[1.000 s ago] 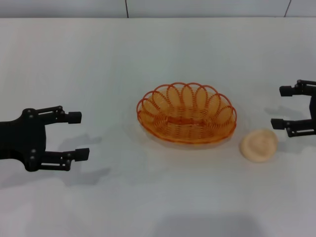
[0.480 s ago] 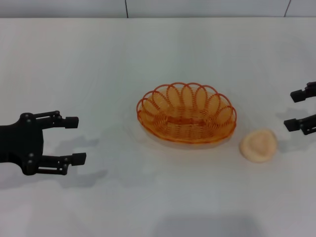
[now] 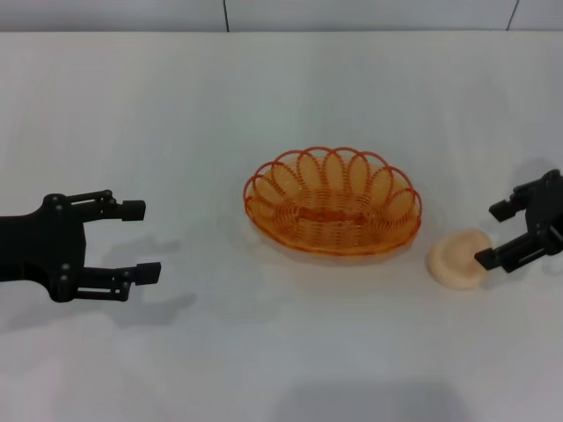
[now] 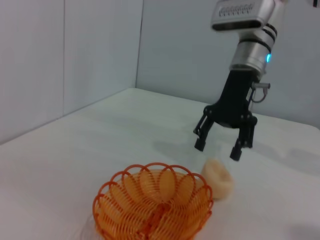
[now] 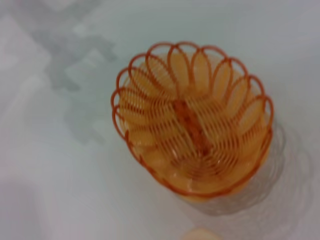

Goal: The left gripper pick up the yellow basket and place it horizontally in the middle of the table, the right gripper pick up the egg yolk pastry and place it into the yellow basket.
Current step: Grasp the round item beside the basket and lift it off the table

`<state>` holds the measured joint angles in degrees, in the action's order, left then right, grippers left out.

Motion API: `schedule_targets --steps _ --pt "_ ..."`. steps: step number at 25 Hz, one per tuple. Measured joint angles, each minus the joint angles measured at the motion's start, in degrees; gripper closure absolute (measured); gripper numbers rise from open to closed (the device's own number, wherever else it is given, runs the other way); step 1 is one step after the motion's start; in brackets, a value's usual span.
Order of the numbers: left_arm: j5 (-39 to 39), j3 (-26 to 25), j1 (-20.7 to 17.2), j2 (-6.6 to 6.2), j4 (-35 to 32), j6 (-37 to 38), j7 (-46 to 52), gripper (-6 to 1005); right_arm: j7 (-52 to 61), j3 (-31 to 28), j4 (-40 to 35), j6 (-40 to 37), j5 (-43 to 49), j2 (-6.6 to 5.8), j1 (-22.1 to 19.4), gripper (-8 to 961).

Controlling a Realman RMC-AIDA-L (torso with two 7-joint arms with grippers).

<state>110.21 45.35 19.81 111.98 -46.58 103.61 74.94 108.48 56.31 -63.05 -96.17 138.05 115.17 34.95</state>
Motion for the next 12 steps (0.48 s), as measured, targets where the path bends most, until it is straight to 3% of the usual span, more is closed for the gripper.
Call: schedule_targets --steps 12 --pt "0.01 -0.08 0.09 0.93 0.00 -2.11 -0.27 136 0.55 3.44 3.70 4.81 -1.05 0.15 -0.39 131"
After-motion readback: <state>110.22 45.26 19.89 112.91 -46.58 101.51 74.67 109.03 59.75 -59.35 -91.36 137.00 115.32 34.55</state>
